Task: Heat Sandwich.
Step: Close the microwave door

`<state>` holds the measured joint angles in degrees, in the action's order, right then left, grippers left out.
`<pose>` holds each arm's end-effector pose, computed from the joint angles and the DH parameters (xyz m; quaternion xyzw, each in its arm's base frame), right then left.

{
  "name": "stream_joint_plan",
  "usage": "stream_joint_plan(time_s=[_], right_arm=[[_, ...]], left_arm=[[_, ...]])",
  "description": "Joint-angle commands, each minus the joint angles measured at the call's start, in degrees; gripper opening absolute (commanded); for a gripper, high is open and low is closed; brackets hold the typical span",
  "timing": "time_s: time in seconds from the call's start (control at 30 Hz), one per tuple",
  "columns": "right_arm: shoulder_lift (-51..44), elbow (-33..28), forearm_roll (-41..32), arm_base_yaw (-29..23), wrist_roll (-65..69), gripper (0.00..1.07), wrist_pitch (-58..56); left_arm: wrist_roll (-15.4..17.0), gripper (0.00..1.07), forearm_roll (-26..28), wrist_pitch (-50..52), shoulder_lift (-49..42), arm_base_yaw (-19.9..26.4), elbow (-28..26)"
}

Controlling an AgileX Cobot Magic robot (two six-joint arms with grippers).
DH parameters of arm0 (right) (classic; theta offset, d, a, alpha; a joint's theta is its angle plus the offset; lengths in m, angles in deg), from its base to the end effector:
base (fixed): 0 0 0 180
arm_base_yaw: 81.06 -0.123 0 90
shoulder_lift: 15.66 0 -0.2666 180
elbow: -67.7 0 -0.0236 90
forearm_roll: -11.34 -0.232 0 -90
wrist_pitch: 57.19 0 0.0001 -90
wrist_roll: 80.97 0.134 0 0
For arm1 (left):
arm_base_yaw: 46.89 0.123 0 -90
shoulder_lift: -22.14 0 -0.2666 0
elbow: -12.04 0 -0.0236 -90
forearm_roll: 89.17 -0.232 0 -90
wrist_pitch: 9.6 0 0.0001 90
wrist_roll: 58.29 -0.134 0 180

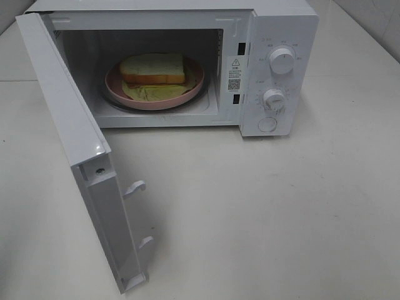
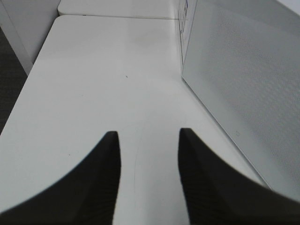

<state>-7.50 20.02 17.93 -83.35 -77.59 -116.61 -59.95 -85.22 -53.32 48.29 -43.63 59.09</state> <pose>0.0360 -0.0118 0.2540 0.0098 0.8432 -0.0309 0.5367 0.0955 -0.0010 0.2696 -0.0207 0.8516 -0.0109 0.5237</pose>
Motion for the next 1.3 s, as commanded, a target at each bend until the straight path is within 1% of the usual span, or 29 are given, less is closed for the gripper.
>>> stream_joint_plan(time_s=[0.03, 0.07, 0.1, 0.2, 0.23, 0.3, 0.33, 0.37, 0.47, 0.5, 0.53, 0.6, 0.63, 0.67, 0.77, 0.8, 0.83, 0.9, 0.93, 1.0, 1.03, 1.07, 1.1, 1.13, 1.17, 1.23, 1.27, 1.3], right_arm=[[-1.6, -0.06, 0.0, 0.4, -0.69, 0.75, 0.69], [-1.6, -0.06, 0.0, 0.4, -0.69, 0.75, 0.69], [-1.6, -0.06, 0.0, 0.4, -0.74, 0.75, 0.69], [-1.6, -0.06, 0.0, 0.4, -0.69, 0.75, 0.69], [-1.6, -0.06, 0.0, 0.4, -0.69, 0.75, 0.69], [-1.6, -0.06, 0.0, 0.4, -0.69, 0.75, 0.69], [-1.6, -0.06, 0.0, 0.4, -0.69, 0.75, 0.69], [-1.6, -0.06, 0.0, 0.4, -0.69, 0.75, 0.69], [-1.6, -0.06, 0.0, 0.4, -0.69, 0.75, 0.69], [-1.6, -0.06, 0.0, 0.4, -0.69, 0.75, 0.69], [-1.6, -0.06, 0.0, 0.4, -0.69, 0.75, 0.69], [-1.6, -0.06, 0.0, 0.4, -0.69, 0.75, 0.69], [-1.6, -0.06, 0.0, 0.4, -0.69, 0.75, 0.69], [-1.6, -0.06, 0.0, 0.4, -0.69, 0.75, 0.69], [-1.6, -0.06, 0.0, 0.4, -0.69, 0.75, 0.69], [-1.6, -0.06, 0.0, 0.4, -0.69, 0.75, 0.69], [-1.6, -0.06, 0.0, 0.4, -0.69, 0.75, 0.69], [-1.6, -0.06, 0.0, 0.4, -0.69, 0.75, 0.69], [-1.6, -0.06, 0.0, 0.4, -0.69, 0.75, 0.69], [-1.6, -0.06, 0.0, 0.4, -0.69, 0.75, 0.69], [-1.6, -0.06, 0.0, 0.4, -0.69, 0.75, 0.69], [-1.6, -0.06, 0.0, 0.4, -0.69, 0.74, 0.69], [-1.6, -0.06, 0.0, 0.4, -0.69, 0.74, 0.69], [-1.6, -0.06, 0.0, 0.4, -0.69, 0.74, 0.69], [-1.6, -0.06, 0.0, 0.4, -0.69, 0.74, 0.69], [-1.6, -0.06, 0.0, 0.4, -0.69, 0.74, 0.69], [-1.6, -0.06, 0.0, 0.4, -0.69, 0.74, 0.69], [-1.6, -0.06, 0.0, 0.4, -0.69, 0.74, 0.69]], left_arm=[[0.23, 0.23, 0.23, 2.81, 1.15, 0.0, 0.0], [0.23, 0.07, 0.17, 4.98, 3.15, 0.0, 0.74], [0.23, 0.0, 0.06, 6.25, 4.13, 0.0, 1.26], [0.06, 0.0, 0.0, 9.11, 6.02, 0.0, 2.64], [0.06, 0.0, 0.0, 12.72, 8.02, 0.0, 4.13], [-0.06, 0.0, 0.0, 16.62, 9.63, 0.0, 5.79], [-0.52, 0.0, 0.0, 21.26, 11.46, 0.0, 7.62], [-0.52, 0.0, 0.0, 21.26, 11.46, 0.0, 7.62], [-2.98, 0.0, 0.0, 29.85, 14.04, 0.0, 10.77], [-4.3, 0.0, 0.0, 35.41, 15.7, 0.0, 12.72], [-4.3, 0.0, 0.0, 35.41, 15.7, 0.0, 12.72], [-5.16, 0.0, 0.0, 40.91, 17.65, 0.0, 14.55], [-6.07, 0.0, 0.0, 46.12, 19.71, 0.0, 16.27], [-6.07, 0.0, 0.0, 46.12, 19.71, 0.0, 16.27], [-6.36, 0.0, -0.17, 53.17, 23.26, 0.0, 18.22], [-6.36, 0.0, -0.97, 57.47, 25.55, -0.06, 19.02], [-6.36, 0.0, -0.97, 57.47, 25.55, -0.06, 19.02], [-5.9, 0.0, -2.06, 62.11, 28.19, -0.06, 19.48], [-5.21, 0.0, -3.55, 65.32, 31.0, -0.06, 19.48], [-4.64, 0.0, -4.41, 66.92, 32.14, -0.06, 19.48], [-3.78, 0.0, -5.67, 68.24, 33.58, -0.06, 19.48], [-2.64, 0.0, -7.16, 69.16, 34.95, -0.06, 19.48], [0.4, 0.0, -10.14, 71.28, 37.53, -0.06, 19.48], [1.66, 0.0, -11.23, 72.19, 38.96, -0.06, 19.42], [1.66, 0.0, -11.23, 72.19, 38.96, -0.06, 19.42], [5.1, 0.0, -14.09, 74.54, 41.88, -0.06, 19.25], [7.56, 0.0, -17.3, 77.64, 44.29, -0.06, 19.14], [8.88, 0.0, -18.68, 78.9, 45.32, -0.06, 19.08]])
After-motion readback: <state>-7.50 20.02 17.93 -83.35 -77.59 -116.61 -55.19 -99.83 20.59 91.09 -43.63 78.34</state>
